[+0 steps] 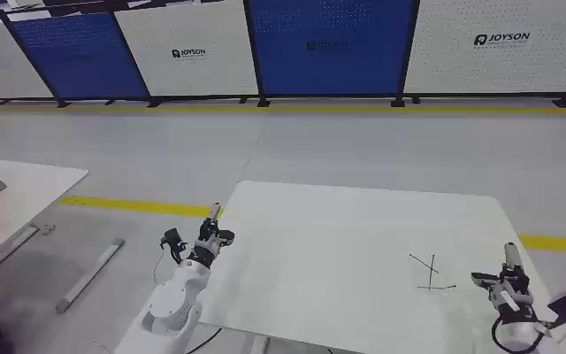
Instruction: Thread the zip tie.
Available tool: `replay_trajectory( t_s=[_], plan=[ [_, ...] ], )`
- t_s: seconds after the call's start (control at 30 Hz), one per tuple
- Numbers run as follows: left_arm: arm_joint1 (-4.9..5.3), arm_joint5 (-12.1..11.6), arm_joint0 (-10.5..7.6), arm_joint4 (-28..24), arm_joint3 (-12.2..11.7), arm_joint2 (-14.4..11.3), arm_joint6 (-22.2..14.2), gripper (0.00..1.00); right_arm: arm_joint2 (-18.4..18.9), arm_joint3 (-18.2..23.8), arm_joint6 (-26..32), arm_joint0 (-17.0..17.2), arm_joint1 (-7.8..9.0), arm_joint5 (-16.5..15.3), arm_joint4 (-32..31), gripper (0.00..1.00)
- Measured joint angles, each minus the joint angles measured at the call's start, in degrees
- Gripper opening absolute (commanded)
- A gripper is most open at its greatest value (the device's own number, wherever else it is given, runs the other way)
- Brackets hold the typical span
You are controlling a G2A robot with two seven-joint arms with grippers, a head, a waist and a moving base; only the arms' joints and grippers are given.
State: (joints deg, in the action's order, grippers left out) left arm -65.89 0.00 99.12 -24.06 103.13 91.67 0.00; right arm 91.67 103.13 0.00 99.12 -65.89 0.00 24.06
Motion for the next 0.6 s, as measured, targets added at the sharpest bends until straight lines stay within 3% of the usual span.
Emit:
replay_trajectory(
  t_s=[0.03,0.2,0.47,0.6],
  plan=[
    [0.00,0.00,0.00,0.00,0.00,0.00,0.00,1.00,0.00,0.00,0.00,0.00,0.00,0.00,0.00,1.00],
    [0.00,0.00,0.00,0.00,0.00,0.00,0.00,1.00,0.35,0.44,3.56,-0.08,0.36,1.17,-3.88,1.00],
    [0.00,0.00,0.00,0.00,0.00,0.00,0.00,1.00,4.79,2.73,18.69,-0.06,1.68,4.77,-10.67,1.00],
    [0.00,0.00,0.00,0.00,0.00,0.00,0.00,1.00,4.99,2.77,18.89,-0.08,1.69,5.03,-10.31,1.00]
  ],
)
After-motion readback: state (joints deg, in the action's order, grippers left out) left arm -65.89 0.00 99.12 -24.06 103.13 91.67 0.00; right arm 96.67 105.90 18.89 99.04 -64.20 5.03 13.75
